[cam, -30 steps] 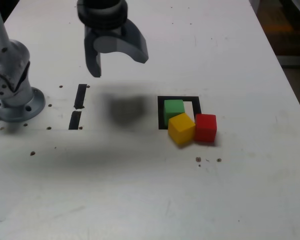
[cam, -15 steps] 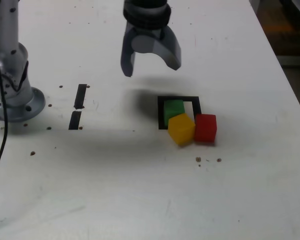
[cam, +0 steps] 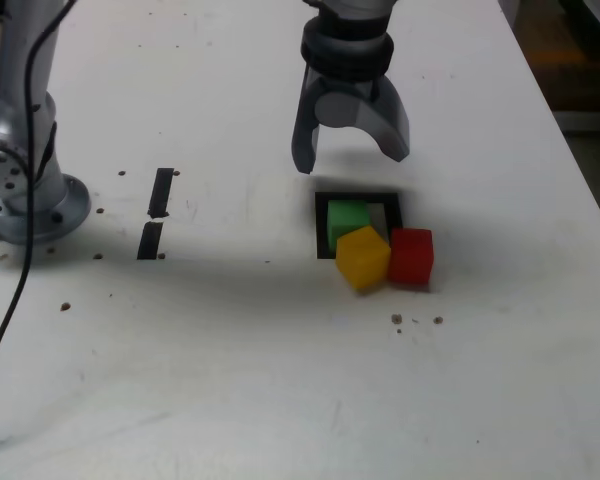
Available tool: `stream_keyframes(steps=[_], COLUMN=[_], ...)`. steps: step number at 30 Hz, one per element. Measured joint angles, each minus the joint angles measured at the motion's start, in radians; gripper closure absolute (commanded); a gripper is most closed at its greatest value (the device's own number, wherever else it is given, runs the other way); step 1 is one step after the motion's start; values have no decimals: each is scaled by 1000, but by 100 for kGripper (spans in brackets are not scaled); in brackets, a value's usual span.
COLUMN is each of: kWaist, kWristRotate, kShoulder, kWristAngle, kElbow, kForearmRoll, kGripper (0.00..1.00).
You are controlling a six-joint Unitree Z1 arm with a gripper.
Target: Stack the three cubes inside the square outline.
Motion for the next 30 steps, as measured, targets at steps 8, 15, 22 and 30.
stream_keyframes(steps=[8, 15, 22, 30], kWaist=[-11, -31, -43, -61], kWristRotate=[0, -5, -27, -51], kShoulder=[47, 74, 75, 80], kWristAngle=[-11, -35, -58, -84], kElbow=[-51, -75, -75, -73], kForearmRoll=[-16, -47, -82, -114], kGripper=[3, 3, 3, 3])
